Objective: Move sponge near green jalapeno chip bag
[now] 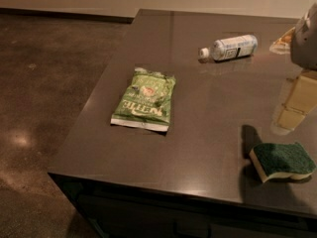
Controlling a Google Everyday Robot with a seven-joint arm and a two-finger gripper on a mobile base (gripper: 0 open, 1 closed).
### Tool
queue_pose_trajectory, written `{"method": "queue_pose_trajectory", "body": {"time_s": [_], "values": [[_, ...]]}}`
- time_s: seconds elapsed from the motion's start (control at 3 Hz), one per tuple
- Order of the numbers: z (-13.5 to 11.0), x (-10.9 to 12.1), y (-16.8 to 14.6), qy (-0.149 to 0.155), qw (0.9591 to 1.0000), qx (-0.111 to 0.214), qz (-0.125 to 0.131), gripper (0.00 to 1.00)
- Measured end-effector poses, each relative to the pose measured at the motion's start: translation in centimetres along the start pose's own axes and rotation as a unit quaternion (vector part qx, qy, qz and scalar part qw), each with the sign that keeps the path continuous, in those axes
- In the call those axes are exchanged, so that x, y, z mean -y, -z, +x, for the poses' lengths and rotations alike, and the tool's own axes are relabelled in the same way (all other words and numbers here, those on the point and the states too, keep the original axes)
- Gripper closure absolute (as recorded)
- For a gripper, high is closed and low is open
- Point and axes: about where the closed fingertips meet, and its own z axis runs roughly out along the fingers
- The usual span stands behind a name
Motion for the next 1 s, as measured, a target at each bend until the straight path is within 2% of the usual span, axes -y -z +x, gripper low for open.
{"method": "queue_pose_trajectory", "body": {"time_s": [0.33,0.67,1.0], "values": [[0.0,0.0,0.0,0.0,1.0,0.0,0.0,0.0],[1.1,0.6,0.0,-0.002,0.9999,-0.014,0.001,0.0],[3.8,0.0,-0.6,-0.013,0.9995,-0.028,-0.013,0.0]]}}
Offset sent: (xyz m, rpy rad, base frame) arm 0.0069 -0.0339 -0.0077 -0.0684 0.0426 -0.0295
